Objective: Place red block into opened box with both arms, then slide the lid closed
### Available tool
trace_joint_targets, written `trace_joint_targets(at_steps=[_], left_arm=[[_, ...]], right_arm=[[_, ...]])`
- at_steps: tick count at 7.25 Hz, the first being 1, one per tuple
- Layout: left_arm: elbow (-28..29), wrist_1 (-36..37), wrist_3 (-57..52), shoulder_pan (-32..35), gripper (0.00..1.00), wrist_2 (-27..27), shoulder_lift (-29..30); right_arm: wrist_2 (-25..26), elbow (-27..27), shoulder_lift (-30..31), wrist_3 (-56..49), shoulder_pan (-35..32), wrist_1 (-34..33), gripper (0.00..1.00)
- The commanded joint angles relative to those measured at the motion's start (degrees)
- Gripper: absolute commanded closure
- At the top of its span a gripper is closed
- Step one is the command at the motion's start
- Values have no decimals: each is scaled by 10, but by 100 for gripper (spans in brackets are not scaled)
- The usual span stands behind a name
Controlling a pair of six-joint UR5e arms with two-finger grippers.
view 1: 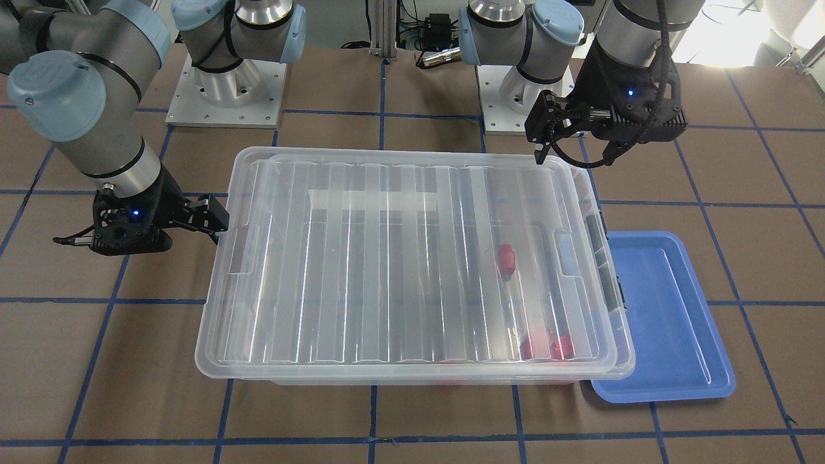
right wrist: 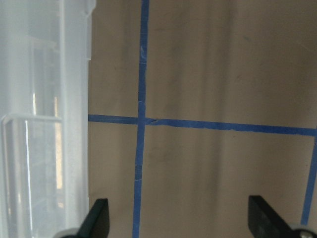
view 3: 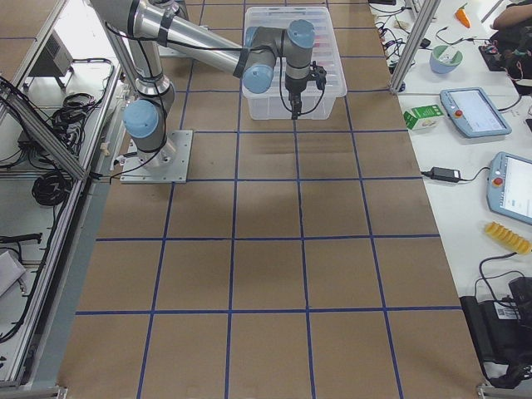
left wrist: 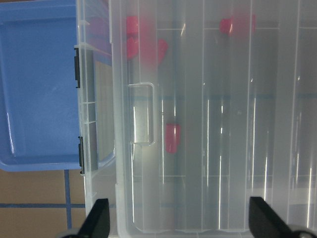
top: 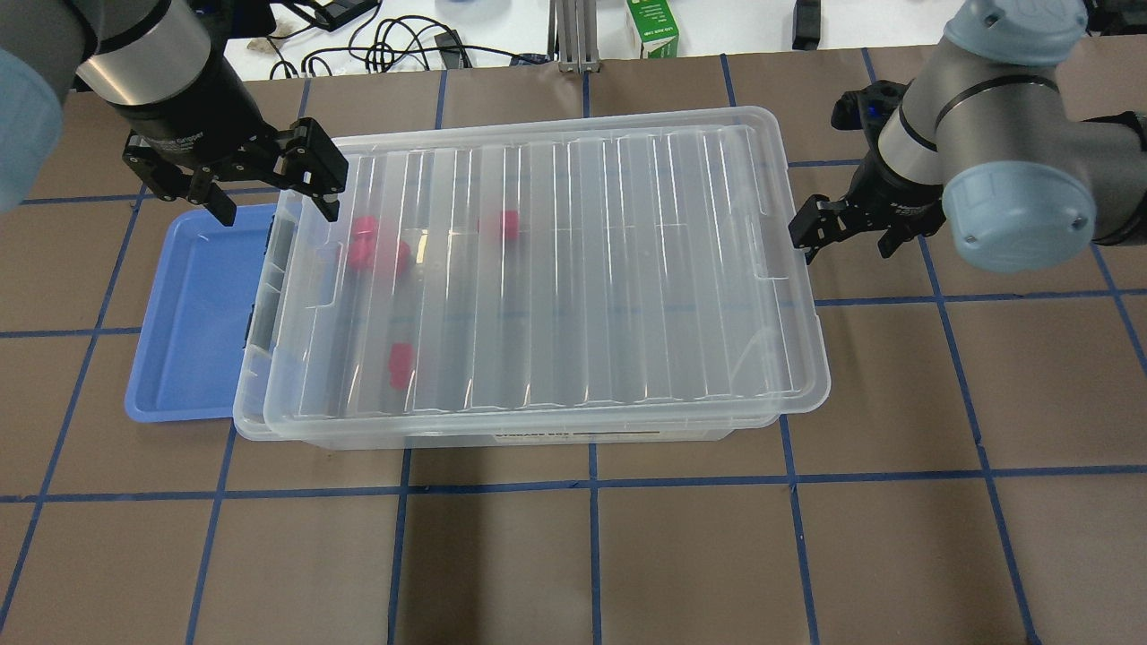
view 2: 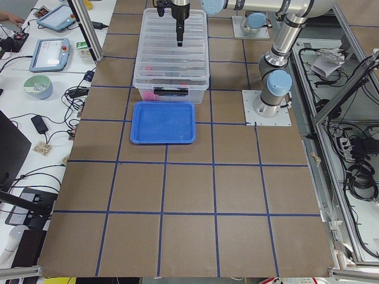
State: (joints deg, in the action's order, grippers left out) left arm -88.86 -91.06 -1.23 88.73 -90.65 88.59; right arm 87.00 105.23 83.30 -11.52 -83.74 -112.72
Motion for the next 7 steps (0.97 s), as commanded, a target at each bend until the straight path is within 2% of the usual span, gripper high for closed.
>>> trace_joint_targets(at_steps=[1, 2, 3, 4, 5, 6, 7], left_arm=[[0, 0, 0, 0, 0, 0, 0], [0, 0, 0, -1, 0, 0, 0], [-1, 0, 0, -1, 0, 0, 0], [-1, 0, 0, -1, 0, 0, 0], [-1, 0, 0, -1, 0, -1, 0], [0, 0, 2, 0, 0, -2, 2], [0, 0, 2, 0, 0, -4, 1]], right_arm=[[1, -7, -2, -1, -9, -3, 0], [5, -28, 4, -6, -7, -4, 0], [11, -70, 11, -3, -8, 25, 0], [11, -108, 34, 5, -10, 93, 0], [10, -121, 62, 12, -10, 139, 0], [4, -125, 93, 38, -13, 155, 0], [7, -145, 99, 73, -35, 179, 0]])
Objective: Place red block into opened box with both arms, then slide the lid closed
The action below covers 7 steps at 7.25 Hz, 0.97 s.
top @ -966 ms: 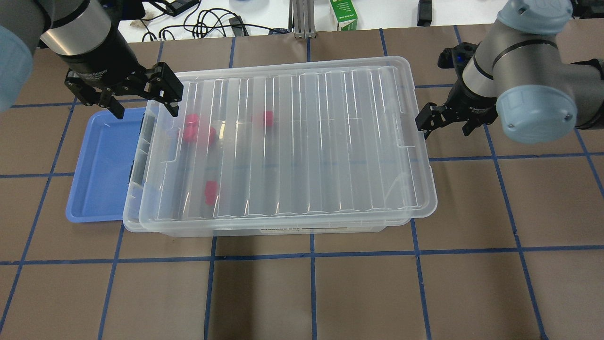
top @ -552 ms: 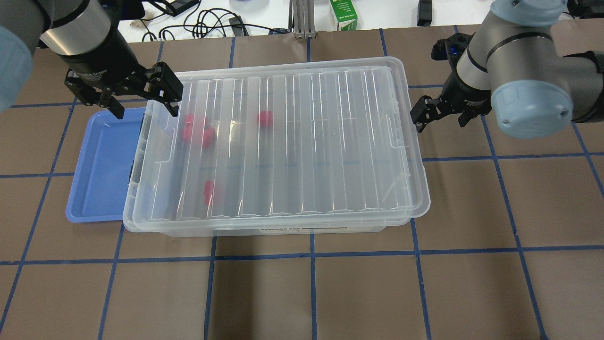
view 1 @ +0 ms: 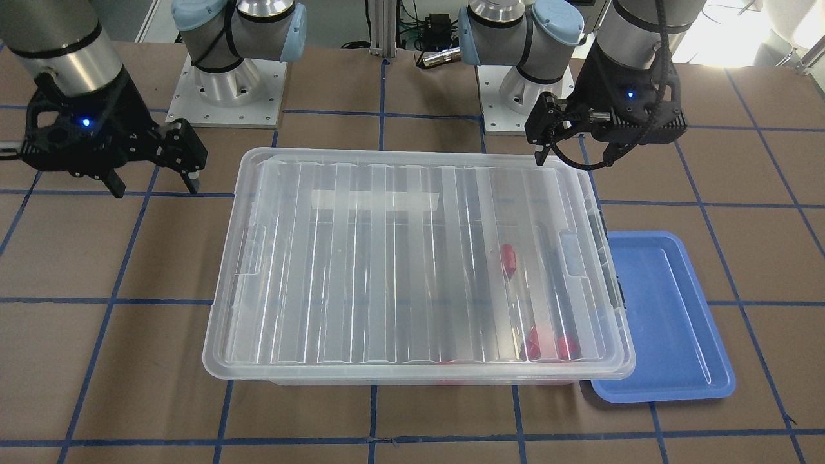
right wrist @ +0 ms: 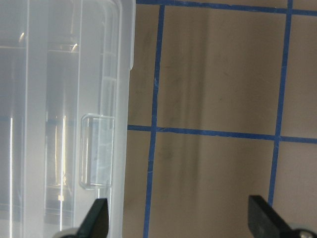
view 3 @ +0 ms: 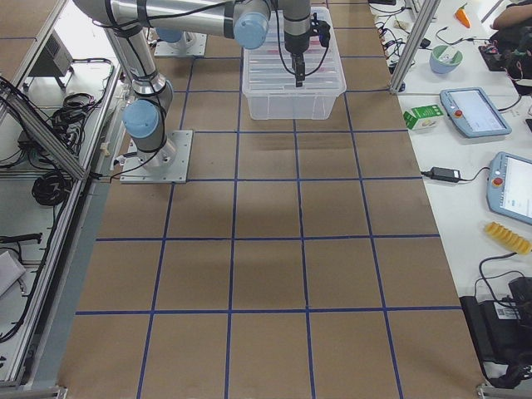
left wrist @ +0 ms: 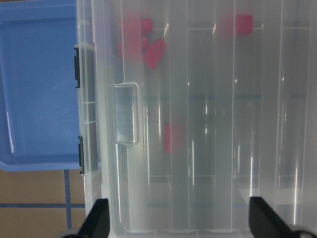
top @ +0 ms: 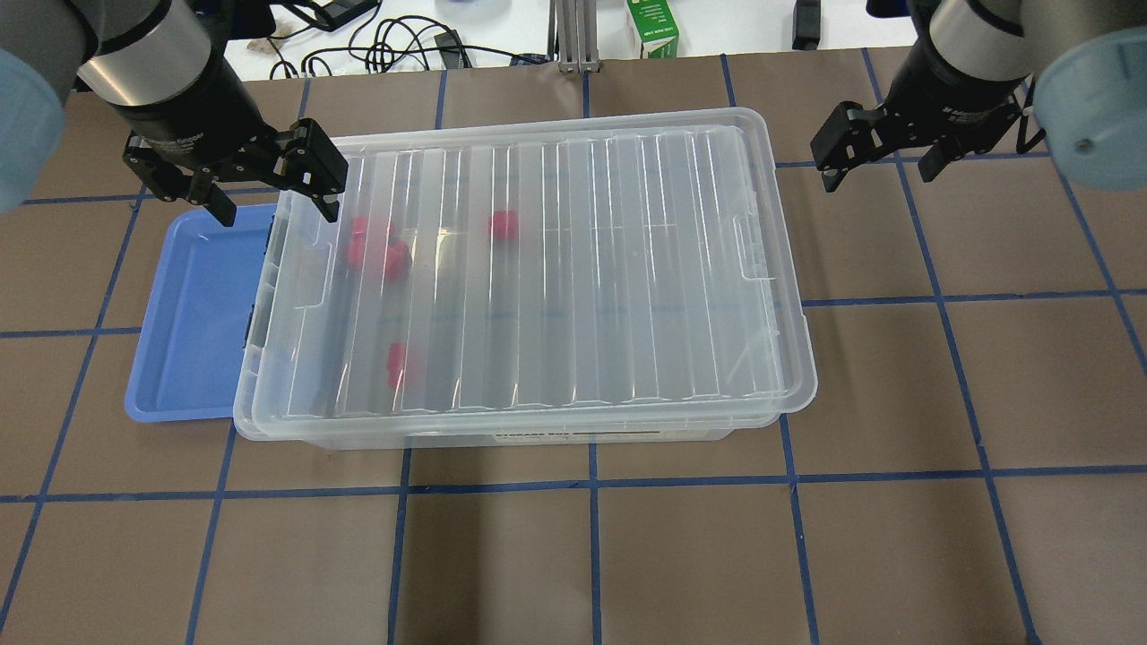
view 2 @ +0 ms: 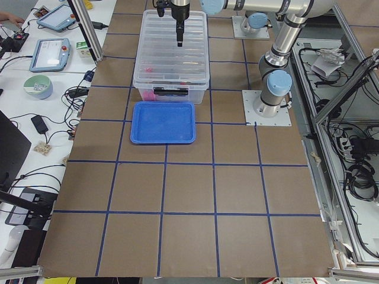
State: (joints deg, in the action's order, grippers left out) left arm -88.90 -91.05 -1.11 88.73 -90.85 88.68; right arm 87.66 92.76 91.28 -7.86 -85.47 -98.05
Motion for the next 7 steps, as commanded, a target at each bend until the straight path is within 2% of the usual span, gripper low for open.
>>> trace_joint_targets(at_steps=[1, 2, 7], left_arm=[[1, 0, 3, 0, 0, -2, 5], [3, 0, 5, -1, 0, -2, 7], [2, 0, 5, 0, 0, -2, 5]], right_arm=[[2, -45, 6, 54, -39, 40, 0], [6, -50, -20, 76, -48, 39, 0], [5, -50, -21, 72, -51, 35, 0]])
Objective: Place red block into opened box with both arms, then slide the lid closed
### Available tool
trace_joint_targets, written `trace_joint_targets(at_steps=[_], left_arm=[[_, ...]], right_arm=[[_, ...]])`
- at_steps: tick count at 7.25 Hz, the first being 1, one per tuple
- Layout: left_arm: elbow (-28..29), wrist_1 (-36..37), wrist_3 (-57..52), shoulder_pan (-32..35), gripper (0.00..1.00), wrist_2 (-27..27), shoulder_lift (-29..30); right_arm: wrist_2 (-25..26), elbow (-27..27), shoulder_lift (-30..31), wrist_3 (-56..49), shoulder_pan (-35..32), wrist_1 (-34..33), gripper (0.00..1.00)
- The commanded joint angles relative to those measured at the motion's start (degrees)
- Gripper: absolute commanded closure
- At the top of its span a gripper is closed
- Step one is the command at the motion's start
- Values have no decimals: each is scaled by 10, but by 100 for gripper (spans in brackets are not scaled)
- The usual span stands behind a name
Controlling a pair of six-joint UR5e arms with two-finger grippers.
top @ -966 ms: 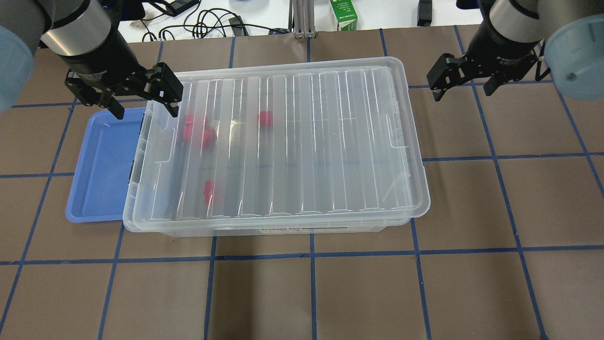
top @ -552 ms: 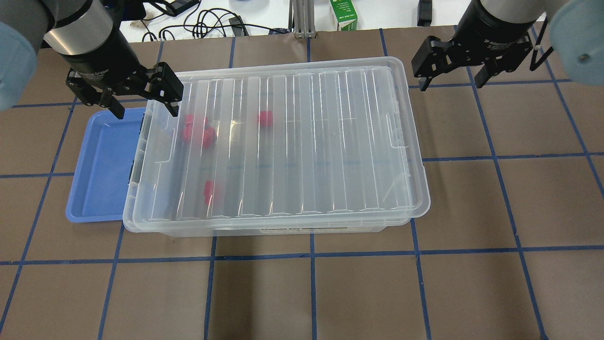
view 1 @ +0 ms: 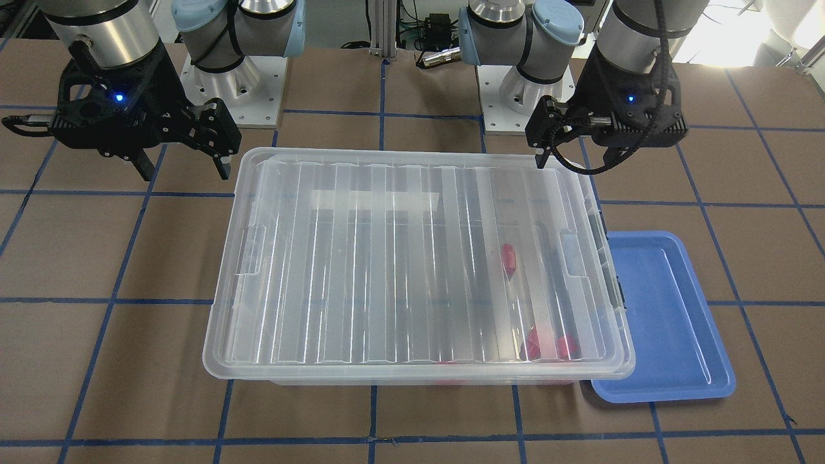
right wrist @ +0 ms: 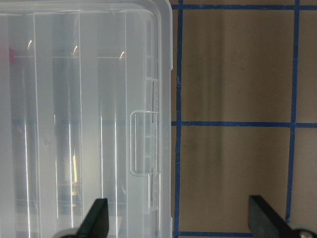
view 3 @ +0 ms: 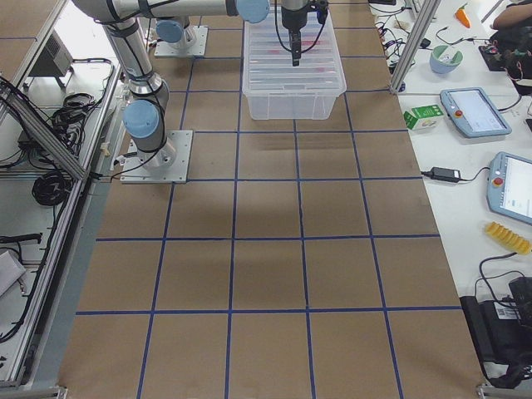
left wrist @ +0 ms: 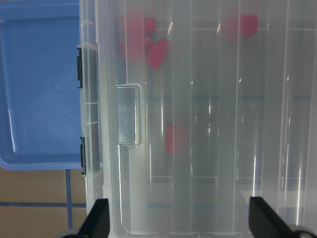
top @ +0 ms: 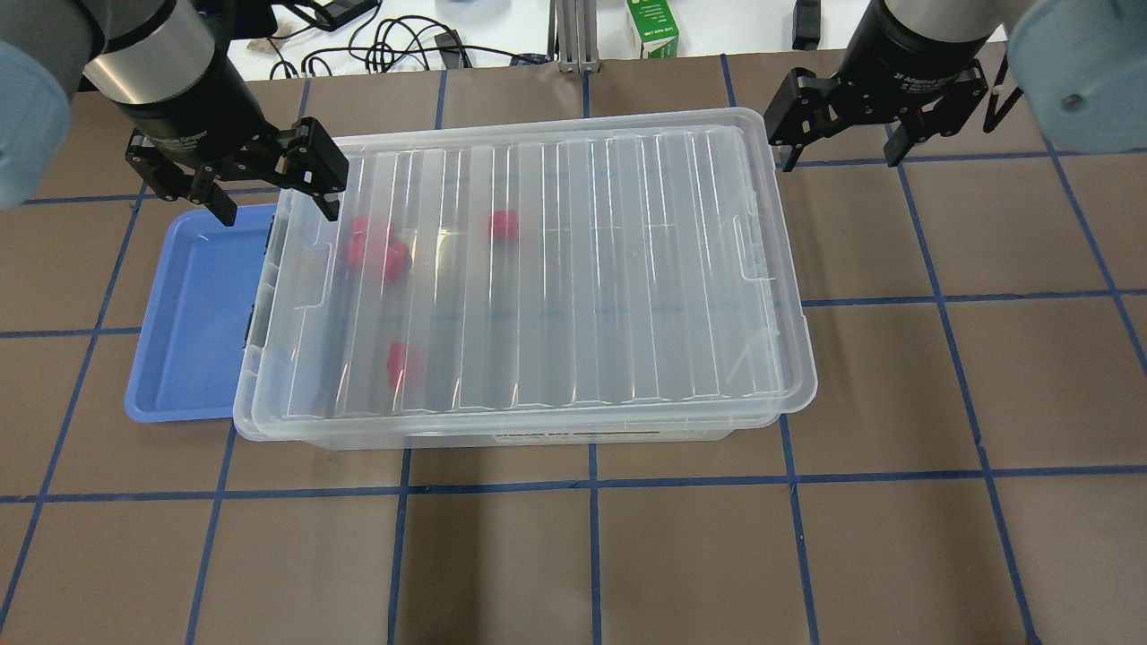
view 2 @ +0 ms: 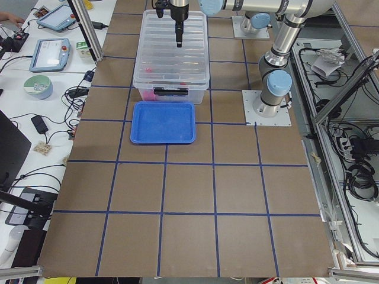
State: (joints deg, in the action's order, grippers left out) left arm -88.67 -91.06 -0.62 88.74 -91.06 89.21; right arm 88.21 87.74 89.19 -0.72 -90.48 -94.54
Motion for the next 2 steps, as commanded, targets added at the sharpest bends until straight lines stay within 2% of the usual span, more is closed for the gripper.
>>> trace_joint_targets(at_steps=[1, 2], left_arm=[[0, 0, 1, -1, 0, 0, 1], [0, 0, 1, -1, 0, 0, 1]], right_arm=[[-1, 1, 0, 0, 0, 0, 0], [-1, 1, 0, -1, 0, 0, 0]])
